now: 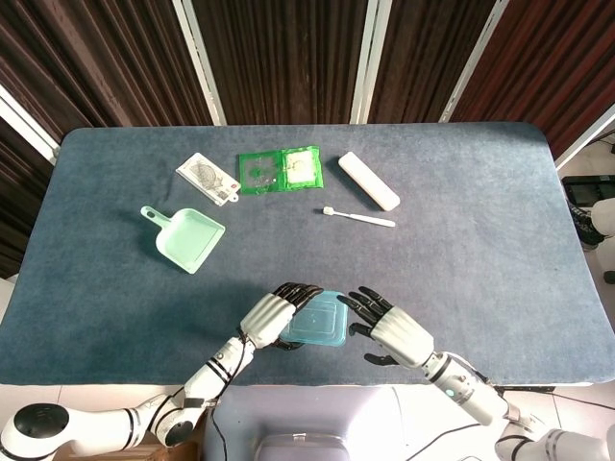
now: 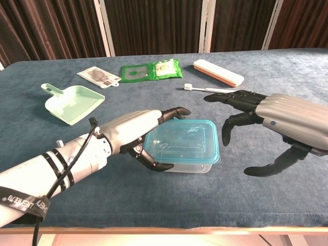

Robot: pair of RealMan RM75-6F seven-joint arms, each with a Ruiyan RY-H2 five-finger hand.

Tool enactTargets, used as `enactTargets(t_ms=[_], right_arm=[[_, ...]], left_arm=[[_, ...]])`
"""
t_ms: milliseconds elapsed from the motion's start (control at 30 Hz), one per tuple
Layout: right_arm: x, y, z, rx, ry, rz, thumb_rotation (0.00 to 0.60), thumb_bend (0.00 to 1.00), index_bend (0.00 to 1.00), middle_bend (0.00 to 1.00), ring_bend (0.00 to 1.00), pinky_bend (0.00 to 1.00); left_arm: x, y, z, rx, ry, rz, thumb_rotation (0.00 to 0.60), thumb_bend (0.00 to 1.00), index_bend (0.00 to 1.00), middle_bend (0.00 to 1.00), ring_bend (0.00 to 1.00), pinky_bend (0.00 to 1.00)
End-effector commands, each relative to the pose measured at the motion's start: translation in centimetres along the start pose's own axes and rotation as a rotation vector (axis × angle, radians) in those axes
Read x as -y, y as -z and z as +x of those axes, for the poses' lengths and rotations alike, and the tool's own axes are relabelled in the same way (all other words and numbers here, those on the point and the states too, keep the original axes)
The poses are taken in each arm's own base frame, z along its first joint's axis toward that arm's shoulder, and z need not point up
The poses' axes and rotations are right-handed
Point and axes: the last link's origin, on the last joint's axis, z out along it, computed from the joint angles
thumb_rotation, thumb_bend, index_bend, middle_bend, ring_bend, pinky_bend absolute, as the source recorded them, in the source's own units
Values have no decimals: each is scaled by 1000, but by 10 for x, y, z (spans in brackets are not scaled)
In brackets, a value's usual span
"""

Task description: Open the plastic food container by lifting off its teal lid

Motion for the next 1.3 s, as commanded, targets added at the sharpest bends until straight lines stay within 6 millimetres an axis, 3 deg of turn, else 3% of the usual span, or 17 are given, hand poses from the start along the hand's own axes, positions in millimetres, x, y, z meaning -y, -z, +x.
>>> enactTargets(t_ms=[33, 767, 1300], right_arm=[[4, -8, -3, -17, -14, 22, 600, 311, 567, 41, 0, 0], [17, -35, -26, 1, -29, 18, 600, 311, 627, 75, 0, 0], [18, -42, -24, -20, -27, 0, 600, 346, 661, 98, 0, 0]], left_arm=[[-1, 0, -2, 4, 2, 0, 600, 275, 42, 716, 511, 635], [-2, -2, -9, 15, 1, 2, 600, 276, 42, 720, 513, 637], [-1, 2, -9, 23, -1, 2, 600, 284, 42, 730, 525, 650]])
